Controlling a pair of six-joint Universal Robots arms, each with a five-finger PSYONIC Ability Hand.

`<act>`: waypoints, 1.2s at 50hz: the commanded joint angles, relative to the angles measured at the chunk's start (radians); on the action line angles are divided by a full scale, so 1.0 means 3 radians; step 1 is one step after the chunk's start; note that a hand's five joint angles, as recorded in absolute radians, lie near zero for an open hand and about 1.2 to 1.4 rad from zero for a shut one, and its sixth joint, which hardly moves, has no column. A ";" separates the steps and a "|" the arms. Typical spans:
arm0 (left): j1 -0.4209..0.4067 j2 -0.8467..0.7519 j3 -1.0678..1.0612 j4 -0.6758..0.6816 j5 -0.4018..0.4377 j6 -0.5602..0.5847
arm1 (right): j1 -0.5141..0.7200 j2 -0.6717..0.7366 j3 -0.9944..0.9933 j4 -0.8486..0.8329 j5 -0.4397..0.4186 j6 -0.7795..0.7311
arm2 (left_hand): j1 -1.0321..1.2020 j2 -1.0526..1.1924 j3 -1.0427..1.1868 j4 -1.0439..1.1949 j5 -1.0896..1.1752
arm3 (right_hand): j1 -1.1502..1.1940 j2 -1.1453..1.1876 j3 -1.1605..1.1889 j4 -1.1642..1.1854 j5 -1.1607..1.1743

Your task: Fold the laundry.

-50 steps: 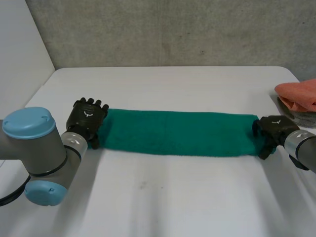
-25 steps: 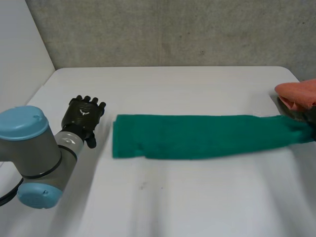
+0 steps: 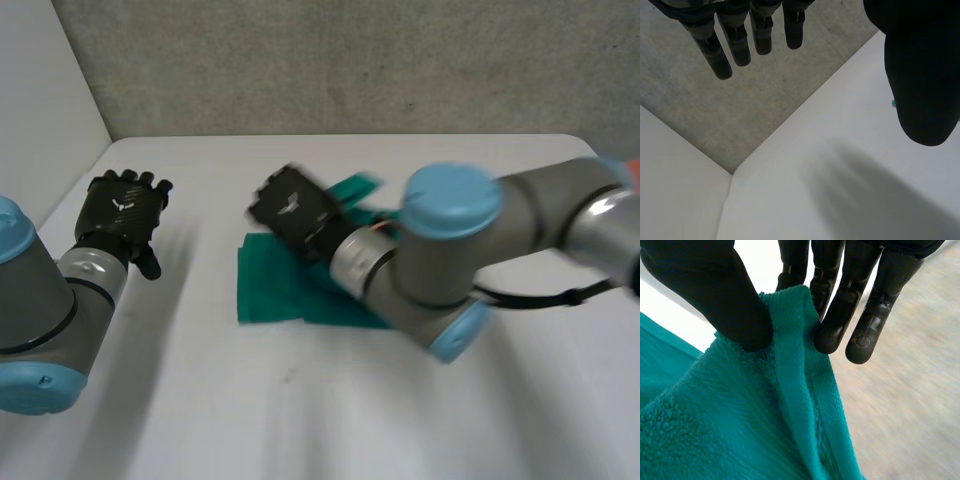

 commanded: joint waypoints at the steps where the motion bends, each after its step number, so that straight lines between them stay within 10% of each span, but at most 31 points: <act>1: -0.0053 -0.0049 0.0000 0.0000 0.0005 -0.0010 | 0.0251 0.0503 -0.0284 0.0165 0.0036 -0.0016 | -0.0046 -0.0091 -0.0115 -0.0097 -0.0159 | -0.0839 -0.1494 -0.1522 -0.1543 -0.1453; 3: -0.0084 -0.0069 0.0021 0.0000 0.0005 -0.0005 | 0.0246 0.0463 -0.0289 0.0252 0.0300 -0.0006 | -0.0046 -0.0091 -0.0115 -0.0097 -0.0159 | -0.2540 -0.3195 -0.3223 -0.3244 -0.3154; 10: -0.0339 -0.0177 0.0235 0.0005 -0.0010 -0.0015 | 0.0027 0.0074 -0.0034 0.0396 0.1044 0.0459 | -0.0046 -0.0091 -0.0115 -0.0097 -0.0159 | -0.2682 -0.3337 -0.3365 -0.3386 -0.3296; 21: -0.0743 -0.0351 0.0516 0.0010 -0.0020 -0.0015 | -0.0735 -0.0657 0.1408 0.0544 0.0717 0.1017 | -0.0046 -0.0091 -0.0115 -0.0097 -0.0159 | -0.2682 -0.3337 -0.3365 -0.3386 -0.3296; 32: -0.0877 -0.0463 0.0599 0.0010 -0.0046 -0.0015 | -0.1124 -0.0412 0.1664 0.0360 0.0522 0.1002 | -0.0046 -0.0091 -0.0115 -0.0097 -0.0159 | 0.1387 0.0732 0.0704 0.0683 0.0773; 53: -0.0759 -0.0346 0.0425 -0.0015 -0.0051 -0.0015 | -0.1354 -0.1261 0.1844 0.0345 0.0589 -0.0087 | -0.0046 -0.0091 -0.0115 -0.0097 -0.0159 | 0.1390 0.0735 0.0708 0.0687 0.0776; 60: -0.0728 -0.0310 0.0374 -0.0015 -0.0051 -0.0020 | -0.0675 -0.0991 0.1266 0.0411 0.0369 0.0071 | -0.0046 -0.0091 -0.0115 -0.0097 -0.0159 | 0.1390 0.0735 0.0708 0.0687 0.0776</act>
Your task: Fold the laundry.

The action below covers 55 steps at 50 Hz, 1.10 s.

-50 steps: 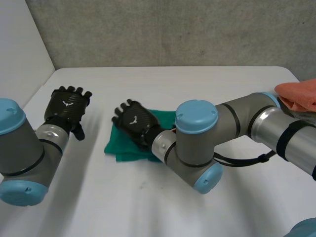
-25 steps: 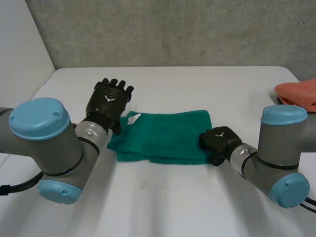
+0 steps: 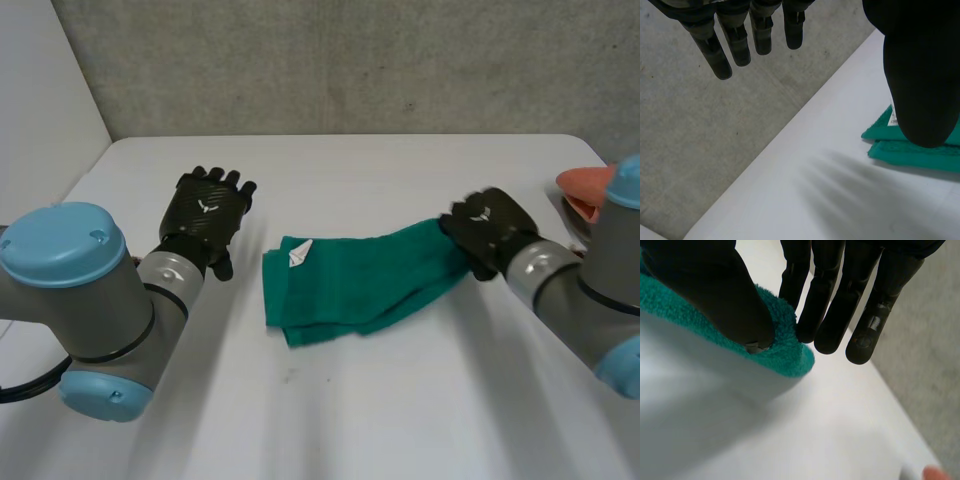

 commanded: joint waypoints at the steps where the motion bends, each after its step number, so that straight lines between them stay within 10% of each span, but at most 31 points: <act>1: 0.0044 0.0041 -0.0056 0.0000 0.0000 -0.0002 | 0.0688 0.0343 -0.0608 0.0061 -0.0262 0.0064 | -0.0046 -0.0091 -0.0115 -0.0097 -0.0159 | 0.1966 0.0715 0.0716 0.0687 0.0770; 14: 0.0105 0.0071 -0.0005 0.0020 -0.0010 -0.0053 | 0.1410 0.1238 -0.1386 0.0071 -0.0830 0.0120 | -0.0046 -0.0091 -0.0115 -0.0097 -0.0159 | 0.1966 0.0715 0.0716 0.0687 0.0770; 18: 0.0100 0.0066 0.0036 0.0026 -0.0005 -0.0156 | 0.1420 0.1208 -0.1427 0.0066 -0.0754 0.0375 | -0.0044 -0.0089 -0.0113 -0.0094 -0.0157 | -0.1409 -0.2661 -0.2660 -0.2689 -0.2606; 23: 0.0054 0.0046 0.0138 0.0010 -0.0015 -0.0288 | 0.1323 0.0983 -0.1387 0.0071 -0.0157 0.1152 | -0.0044 -0.0089 -0.0113 -0.0094 -0.0157 | -0.2032 -0.3283 -0.3283 -0.3311 -0.3228; 29: -0.0038 0.0036 0.0138 0.0005 -0.0010 -0.0319 | 0.0766 0.0549 -0.1039 0.0158 0.0504 0.1409 | -0.0046 -0.0091 -0.0115 -0.0097 -0.0159 | -0.1994 -0.3245 -0.3245 -0.3273 -0.3190; 42: -0.0074 0.0015 0.0082 0.0000 0.0000 -0.0314 | -0.0205 0.0359 0.0325 -0.0025 -0.0103 0.0719 | -0.0046 -0.0091 -0.0115 -0.0097 -0.0159 | -0.0791 -0.2043 -0.2042 -0.2071 -0.1988; 55: -0.0094 -0.0031 0.0082 0.0005 -0.0005 -0.0309 | -0.0329 0.0415 0.0506 -0.0445 -0.0242 0.0652 | -0.0044 -0.0089 -0.0113 -0.0094 -0.0157 | -0.0194 -0.1446 -0.1445 -0.1473 -0.1390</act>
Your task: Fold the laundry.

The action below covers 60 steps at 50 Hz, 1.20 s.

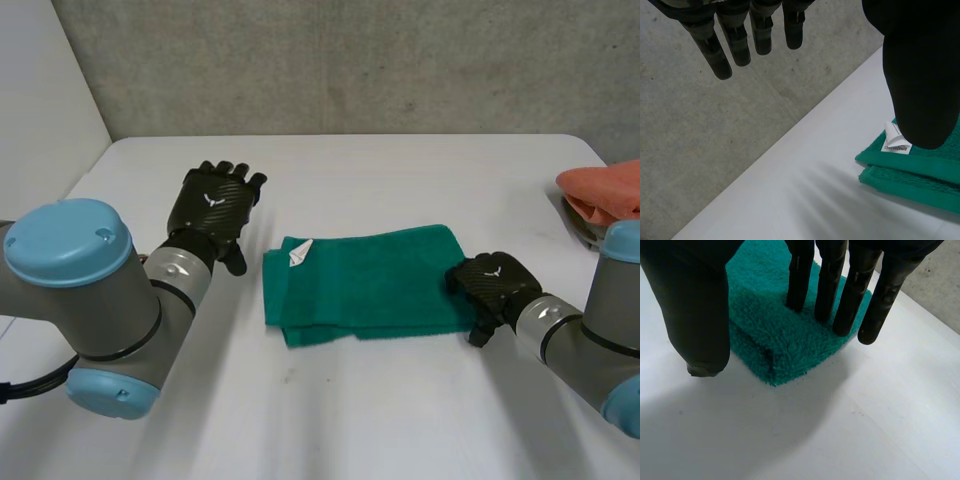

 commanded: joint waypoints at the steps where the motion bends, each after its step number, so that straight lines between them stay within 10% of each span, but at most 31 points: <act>1: -0.0016 -0.0027 0.0001 0.0002 -0.0003 -0.0001 | -0.0004 0.0053 -0.0026 -0.0162 0.0002 0.0014 | -0.0044 -0.0089 -0.0113 -0.0094 -0.0157 | 0.1037 0.0775 0.0769 0.0775 0.0842; 5: -0.0021 -0.0022 0.0001 0.0002 -0.0008 -0.0001 | -0.0014 0.0058 0.0009 -0.0351 0.0008 0.0009 | -0.0044 -0.0089 -0.0113 -0.0094 -0.0157 | 0.2990 0.2729 0.2722 0.2728 0.2796; 16: -0.0011 0.0014 -0.0019 -0.0008 -0.0003 0.0004 | 0.0063 -0.0090 -0.0246 -0.0367 0.0018 -0.0073 | -0.0044 -0.0089 -0.0113 -0.0094 -0.0157 | 0.2993 0.2731 0.2725 0.2731 0.2798; 34: 0.0111 0.0111 -0.0096 0.0002 -0.0013 -0.0001 | 0.1735 0.0467 -0.1110 -0.0291 -0.0519 -0.0646 | -0.0046 -0.0091 -0.0115 -0.0097 -0.0159 | 0.2993 0.2731 0.2725 0.2731 0.2798; 39: 0.0086 0.0096 -0.0045 0.0007 -0.0013 -0.0011 | 0.1735 0.0473 -0.1166 -0.0122 -0.0356 -0.0472 | -0.0046 -0.0091 -0.0115 -0.0097 -0.0159 | -0.0866 -0.1127 -0.1133 -0.1128 -0.1060; 49: -0.0169 -0.0016 0.0277 -0.0013 -0.0003 -0.0378 | 0.1060 0.0002 -0.1177 0.0067 0.0284 0.1296 | 0.0044 -0.0001 -0.0025 -0.0007 -0.0069 | -0.1006 -0.1268 -0.1274 -0.1269 -0.1201; 60: -0.0364 -0.0440 0.0574 -0.0667 -0.0049 -0.0620 | 0.0999 0.0615 -0.1942 0.0941 0.0166 0.1497 | 0.0064 0.0019 -0.0005 0.0013 -0.0049 | -0.0977 -0.1239 -0.1245 -0.1239 -0.1172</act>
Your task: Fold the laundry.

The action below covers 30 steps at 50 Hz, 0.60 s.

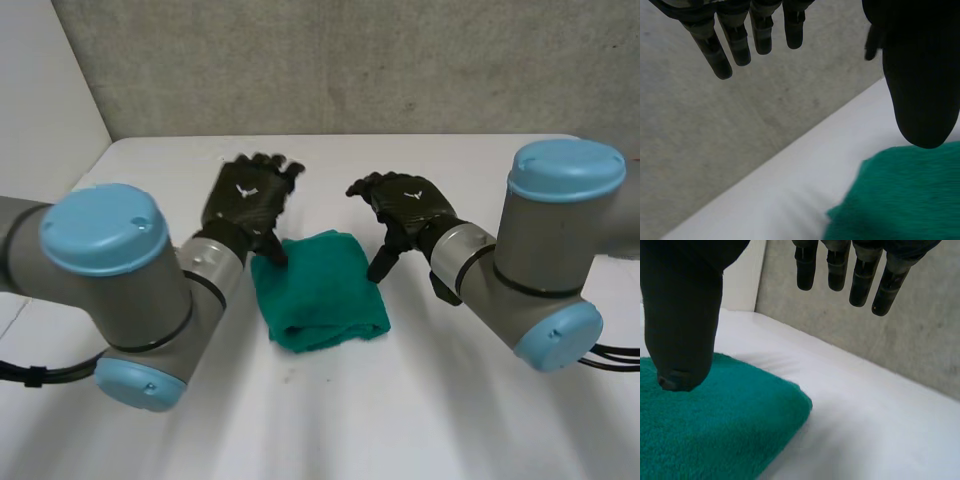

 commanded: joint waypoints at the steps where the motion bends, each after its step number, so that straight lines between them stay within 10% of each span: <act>1: -0.0092 -0.0353 0.0189 -0.0592 -0.0116 -0.0086 | 0.0005 0.0520 -0.0607 0.0619 -0.0093 -0.0039 | 0.0064 0.0019 -0.0005 0.0013 -0.0049 | -0.0030 -0.0108 -0.0091 -0.0129 -0.0090; 17: -0.0062 -0.0722 0.0241 -0.0803 -0.0383 0.0486 | 0.0102 0.1109 -0.1114 0.1131 0.0111 -0.0918 | 0.0015 -0.0030 -0.0054 -0.0036 -0.0097 | 0.0029 -0.0049 -0.0033 -0.0070 -0.0032; 30: -0.0005 -0.0098 0.0522 -0.0747 0.0067 0.0257 | 0.0097 0.0102 -0.0042 -0.0136 0.0336 -0.0990 | 0.0025 -0.0020 -0.0044 -0.0026 -0.0088 | -0.0049 -0.0127 -0.0111 -0.0148 -0.0110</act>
